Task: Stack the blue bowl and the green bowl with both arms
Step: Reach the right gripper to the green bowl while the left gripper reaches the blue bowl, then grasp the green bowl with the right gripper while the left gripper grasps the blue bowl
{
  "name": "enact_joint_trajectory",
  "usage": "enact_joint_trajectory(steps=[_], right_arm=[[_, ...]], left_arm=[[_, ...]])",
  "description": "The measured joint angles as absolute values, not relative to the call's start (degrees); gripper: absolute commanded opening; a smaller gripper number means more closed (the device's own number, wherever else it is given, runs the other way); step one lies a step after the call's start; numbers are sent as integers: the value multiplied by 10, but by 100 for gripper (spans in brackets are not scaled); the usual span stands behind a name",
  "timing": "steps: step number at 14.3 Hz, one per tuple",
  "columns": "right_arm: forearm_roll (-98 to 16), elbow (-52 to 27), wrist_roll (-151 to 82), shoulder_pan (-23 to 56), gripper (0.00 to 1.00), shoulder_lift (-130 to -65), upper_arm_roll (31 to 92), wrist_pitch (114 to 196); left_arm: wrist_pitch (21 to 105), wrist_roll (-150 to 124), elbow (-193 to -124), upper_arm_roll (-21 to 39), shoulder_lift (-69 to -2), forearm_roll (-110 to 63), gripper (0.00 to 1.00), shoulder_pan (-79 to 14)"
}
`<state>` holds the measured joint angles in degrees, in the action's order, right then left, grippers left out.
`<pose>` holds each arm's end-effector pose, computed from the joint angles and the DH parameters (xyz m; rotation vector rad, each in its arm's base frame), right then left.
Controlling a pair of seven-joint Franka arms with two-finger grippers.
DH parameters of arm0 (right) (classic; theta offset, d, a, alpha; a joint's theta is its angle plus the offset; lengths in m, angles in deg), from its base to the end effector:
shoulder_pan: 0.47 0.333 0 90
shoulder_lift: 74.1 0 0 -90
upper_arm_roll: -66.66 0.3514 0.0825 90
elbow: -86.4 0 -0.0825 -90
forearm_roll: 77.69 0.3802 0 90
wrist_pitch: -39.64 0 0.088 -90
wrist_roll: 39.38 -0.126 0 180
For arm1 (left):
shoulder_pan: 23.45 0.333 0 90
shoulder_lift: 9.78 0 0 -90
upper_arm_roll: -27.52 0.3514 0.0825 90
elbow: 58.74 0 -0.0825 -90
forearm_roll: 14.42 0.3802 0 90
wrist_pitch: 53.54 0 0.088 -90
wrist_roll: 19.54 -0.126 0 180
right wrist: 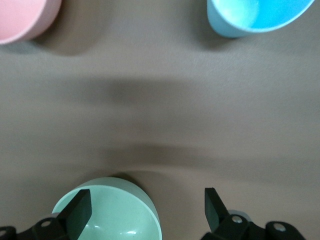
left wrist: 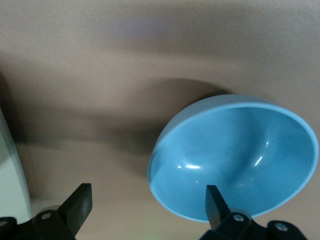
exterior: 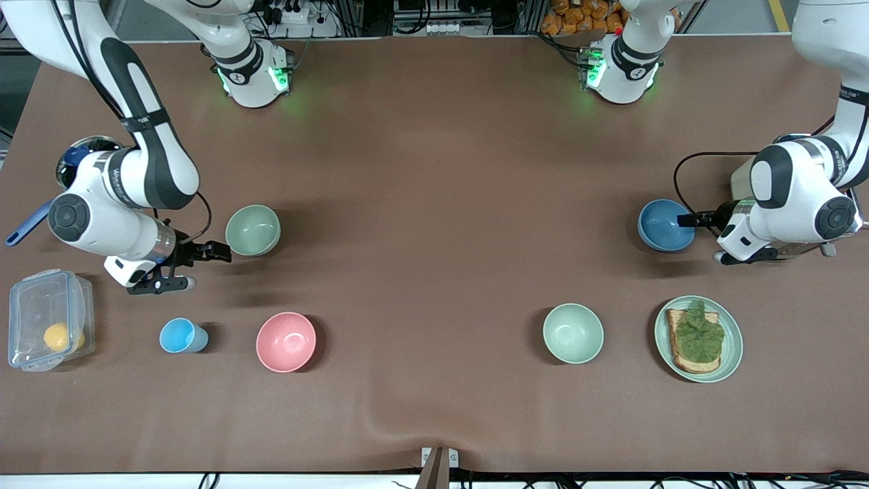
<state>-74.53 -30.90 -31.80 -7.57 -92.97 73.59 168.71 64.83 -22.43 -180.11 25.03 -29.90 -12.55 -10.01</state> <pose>0.5864 -0.0014 0.2873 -3.0454 -0.1339 0.1778 0.5210 0.1031 0.2382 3.0355 0.1807 -0.6185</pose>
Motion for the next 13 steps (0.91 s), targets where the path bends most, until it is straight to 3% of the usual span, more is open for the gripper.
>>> enact_joint_trajectory(steps=[5, 7, 8, 10, 13], right_arm=[[-745, -369, -314, -75, 100, -930, 740, 1742], [-745, -397, -306, -75, 95, -929, 740, 1767], [-745, -406, -303, -76, 91, -929, 739, 1772], [-745, -420, -298, -77, 73, -927, 737, 1788], [-745, -450, -293, -78, 18, -927, 737, 1832]], left_arm=[[667, -224, -1800, 250, -322, -126, 100, -100], [670, -224, -1799, 250, -329, -126, 99, -100], [670, -224, -1798, 250, -331, -126, 90, -100], [670, -224, -1797, 250, -332, -126, 68, -100], [670, -224, -1797, 250, -333, -126, 43, -100]])
